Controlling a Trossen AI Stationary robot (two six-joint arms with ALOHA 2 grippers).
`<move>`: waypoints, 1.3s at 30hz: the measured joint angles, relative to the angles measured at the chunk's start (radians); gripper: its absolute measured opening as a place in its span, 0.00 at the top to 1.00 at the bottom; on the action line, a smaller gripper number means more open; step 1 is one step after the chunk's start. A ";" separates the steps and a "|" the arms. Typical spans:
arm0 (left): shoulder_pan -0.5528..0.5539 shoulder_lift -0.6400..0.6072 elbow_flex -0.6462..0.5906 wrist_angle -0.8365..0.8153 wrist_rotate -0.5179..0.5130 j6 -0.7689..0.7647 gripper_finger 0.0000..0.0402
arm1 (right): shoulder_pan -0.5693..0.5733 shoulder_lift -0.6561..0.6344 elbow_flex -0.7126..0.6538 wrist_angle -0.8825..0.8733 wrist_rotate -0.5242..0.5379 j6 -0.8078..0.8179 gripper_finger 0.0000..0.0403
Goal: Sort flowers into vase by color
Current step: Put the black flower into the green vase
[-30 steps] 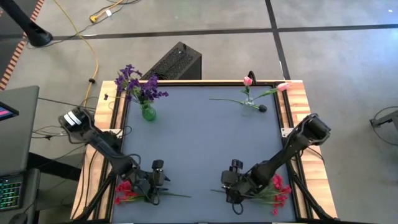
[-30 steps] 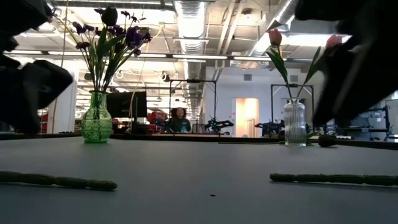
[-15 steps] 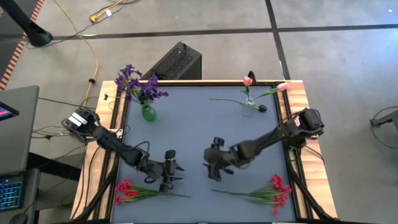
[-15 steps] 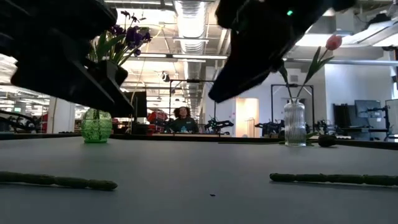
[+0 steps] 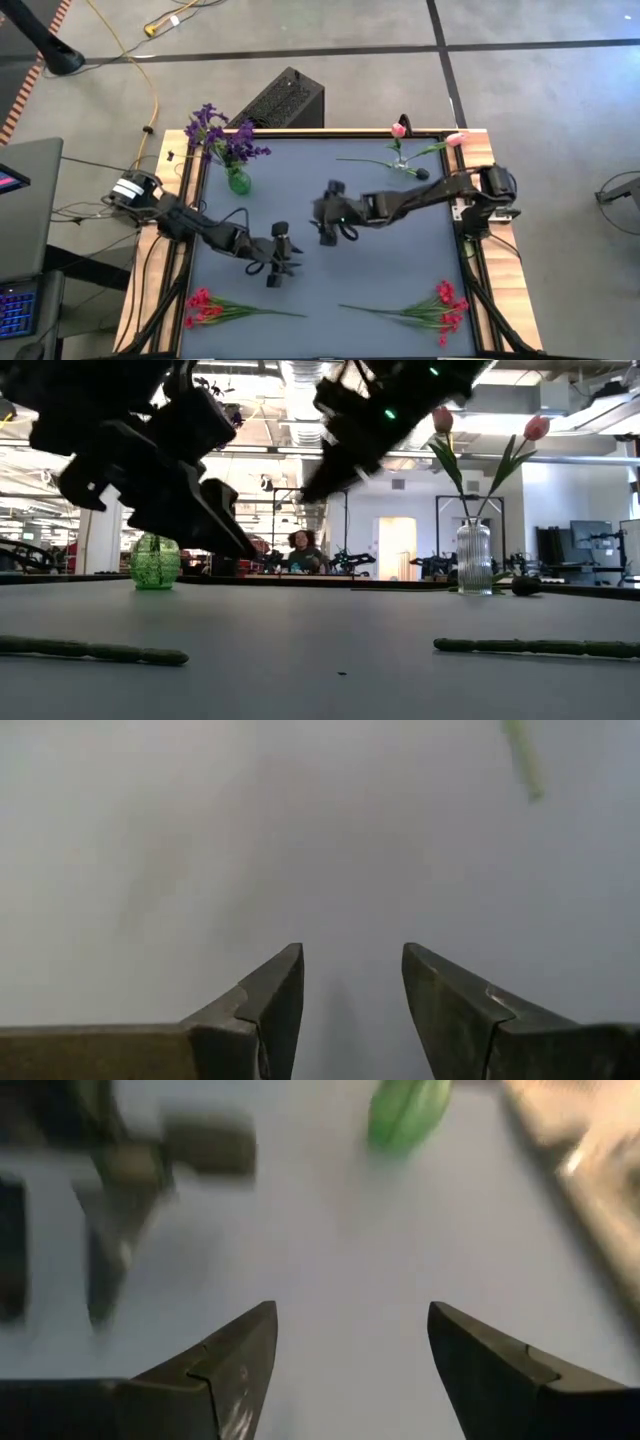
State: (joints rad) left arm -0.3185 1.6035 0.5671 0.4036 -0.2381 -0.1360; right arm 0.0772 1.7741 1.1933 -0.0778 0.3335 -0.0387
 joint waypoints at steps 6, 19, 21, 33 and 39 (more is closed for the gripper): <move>0.065 0.000 0.000 -0.055 -0.002 -0.013 0.60 | -0.108 -0.001 0.179 0.008 0.035 -0.202 0.29; 0.167 0.000 0.000 -0.045 -0.004 0.080 0.60 | -0.477 -0.161 0.468 -0.263 0.009 -0.088 0.29; 0.176 0.000 0.000 -0.045 -0.002 0.094 0.60 | -0.564 -0.184 0.472 -0.274 0.000 -0.055 0.29; 0.196 0.000 0.000 -0.046 0.077 0.119 0.60 | -0.970 -0.026 0.474 -0.552 -0.176 0.046 0.29; 0.196 0.000 0.000 -0.041 0.076 0.095 0.60 | -0.968 0.099 0.472 -0.644 -0.176 -0.032 0.29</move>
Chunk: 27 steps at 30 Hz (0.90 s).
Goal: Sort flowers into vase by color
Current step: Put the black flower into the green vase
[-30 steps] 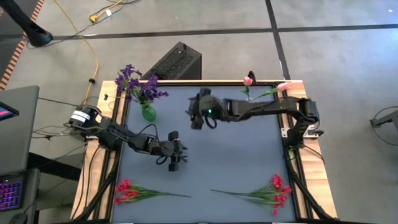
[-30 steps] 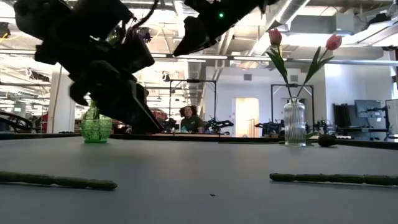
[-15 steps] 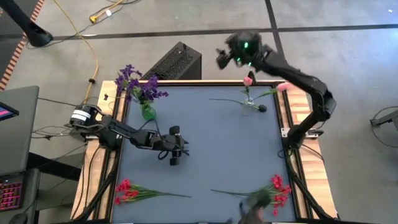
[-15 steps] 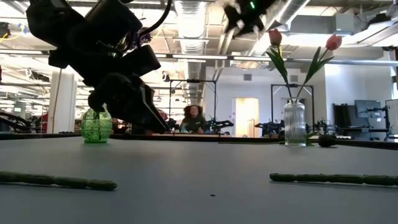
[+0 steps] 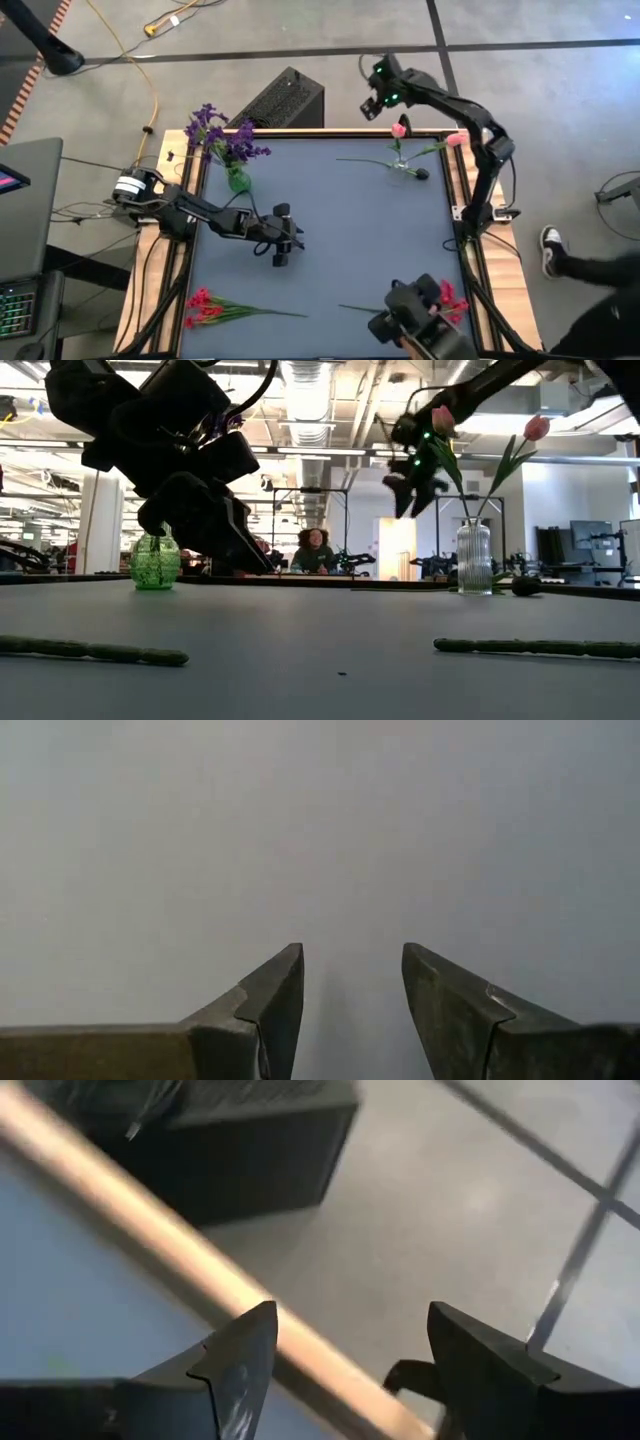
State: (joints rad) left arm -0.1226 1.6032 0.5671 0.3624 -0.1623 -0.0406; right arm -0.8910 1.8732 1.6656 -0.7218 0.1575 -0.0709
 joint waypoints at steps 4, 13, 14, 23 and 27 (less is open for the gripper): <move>-0.002 0.000 0.000 0.002 0.000 -0.022 0.60 | 0.013 0.088 -0.002 -0.088 -0.007 -0.058 0.29; -0.008 0.000 0.000 0.002 0.000 -0.032 0.60 | 0.038 0.144 -0.017 -0.201 -0.035 -0.147 0.29; -0.008 0.000 0.000 0.002 0.000 -0.033 0.60 | 0.041 0.141 -0.018 -0.219 -0.042 -0.147 0.29; -0.008 0.000 0.000 0.002 0.000 -0.034 0.60 | 0.062 0.144 -0.140 -0.242 -0.092 -0.178 0.29; -0.008 0.000 0.000 0.002 0.004 -0.034 0.60 | 0.075 0.145 -0.208 -0.226 -0.110 -0.198 0.29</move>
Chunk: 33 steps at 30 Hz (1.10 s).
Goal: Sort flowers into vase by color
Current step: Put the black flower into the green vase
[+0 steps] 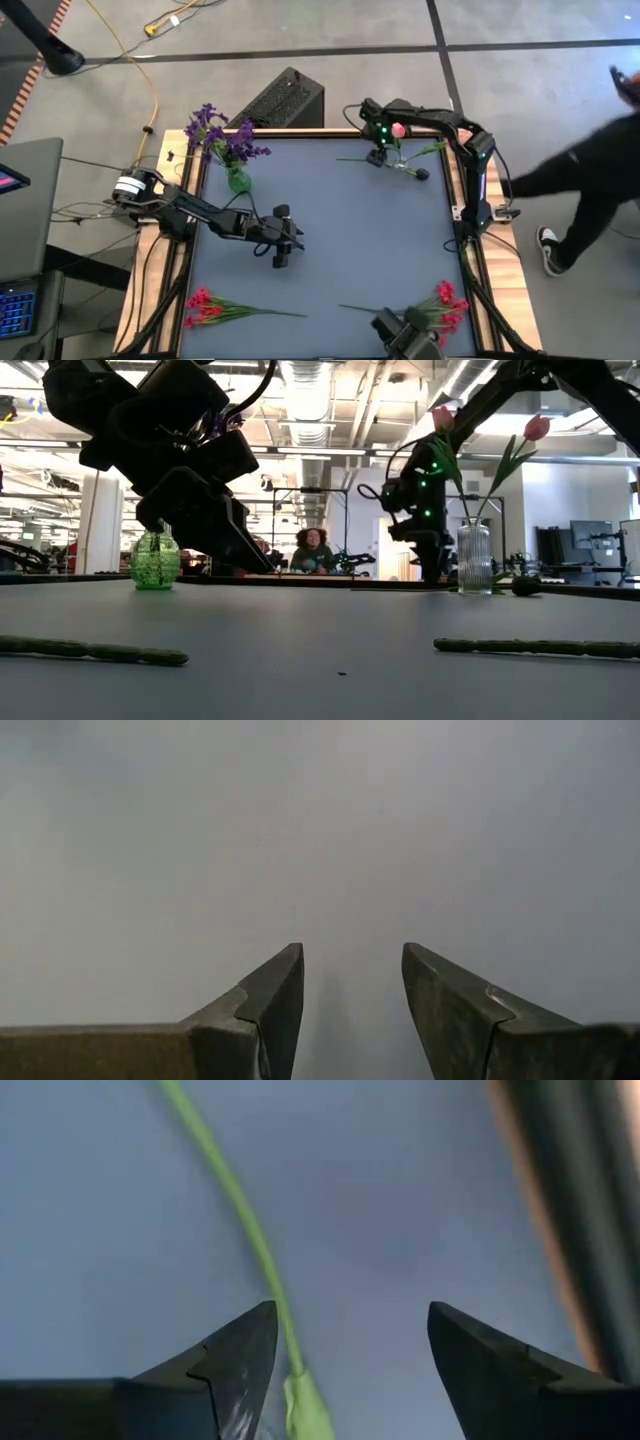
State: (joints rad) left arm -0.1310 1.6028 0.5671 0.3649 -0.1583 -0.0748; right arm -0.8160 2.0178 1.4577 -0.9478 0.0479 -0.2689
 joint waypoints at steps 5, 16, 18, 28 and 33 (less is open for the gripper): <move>0.000 0.000 0.000 0.000 0.013 0.002 0.60 | 0.009 0.000 -0.049 0.009 0.000 -0.022 0.29; 0.000 0.000 0.000 0.000 0.014 0.002 0.60 | 0.016 -0.006 -0.101 0.024 0.001 -0.029 0.39; 0.000 0.000 0.000 0.000 0.014 0.002 0.60 | 0.023 -0.006 -0.102 0.023 0.001 -0.038 0.47; 0.000 0.000 0.000 0.000 0.014 0.002 0.60 | 0.061 -0.006 -0.096 0.021 0.003 -0.084 0.96; -0.001 0.000 0.000 0.000 0.022 0.001 0.60 | 0.062 0.001 -0.049 0.021 0.006 -0.090 0.92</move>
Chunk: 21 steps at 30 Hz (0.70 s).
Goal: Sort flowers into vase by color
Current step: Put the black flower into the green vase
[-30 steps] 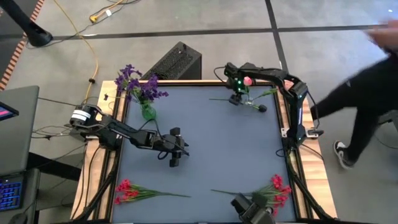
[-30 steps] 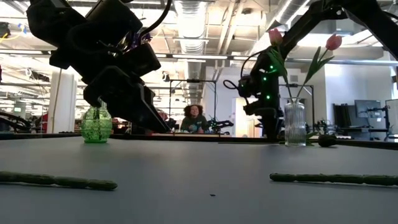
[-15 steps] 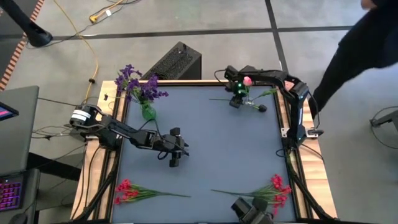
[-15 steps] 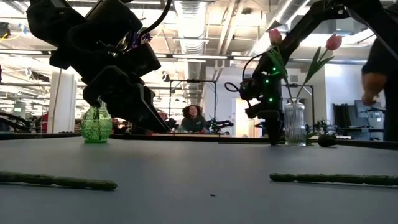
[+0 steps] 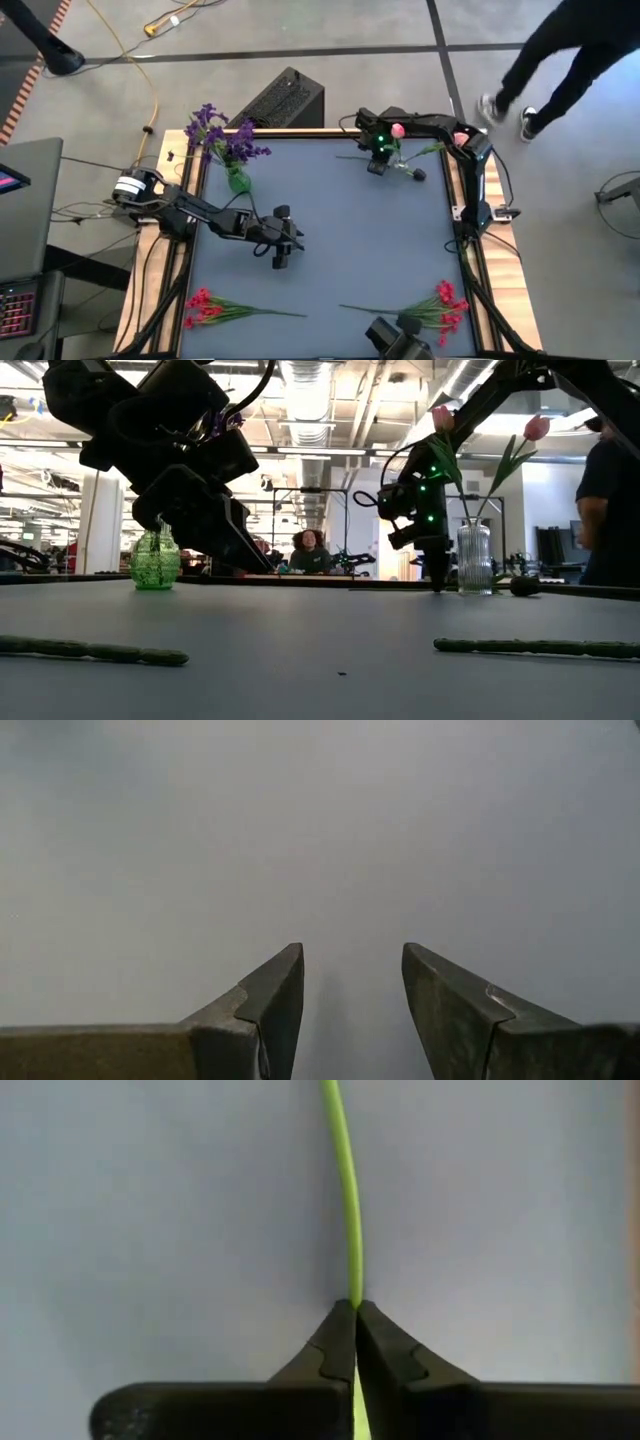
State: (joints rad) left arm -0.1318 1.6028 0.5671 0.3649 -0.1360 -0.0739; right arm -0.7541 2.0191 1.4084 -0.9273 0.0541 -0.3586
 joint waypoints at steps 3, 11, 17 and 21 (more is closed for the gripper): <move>0.000 0.000 0.000 0.000 0.000 -0.006 0.60 | -0.001 -0.002 0.054 0.008 0.026 -0.014 0.94; 0.000 0.000 0.000 0.000 0.000 -0.009 0.60 | 0.003 -0.002 0.241 -0.020 0.094 -0.047 0.96; 0.000 0.000 0.000 0.000 0.000 -0.002 0.60 | 0.045 -0.003 0.431 -0.007 0.262 -0.122 0.96; 0.000 0.000 0.000 0.000 -0.001 -0.002 0.60 | 0.088 -0.004 0.577 0.030 0.373 -0.194 0.96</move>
State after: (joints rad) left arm -0.1318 1.6028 0.5671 0.3645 -0.1367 -0.0757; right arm -0.6664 2.0154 1.9856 -0.8969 0.4271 -0.5527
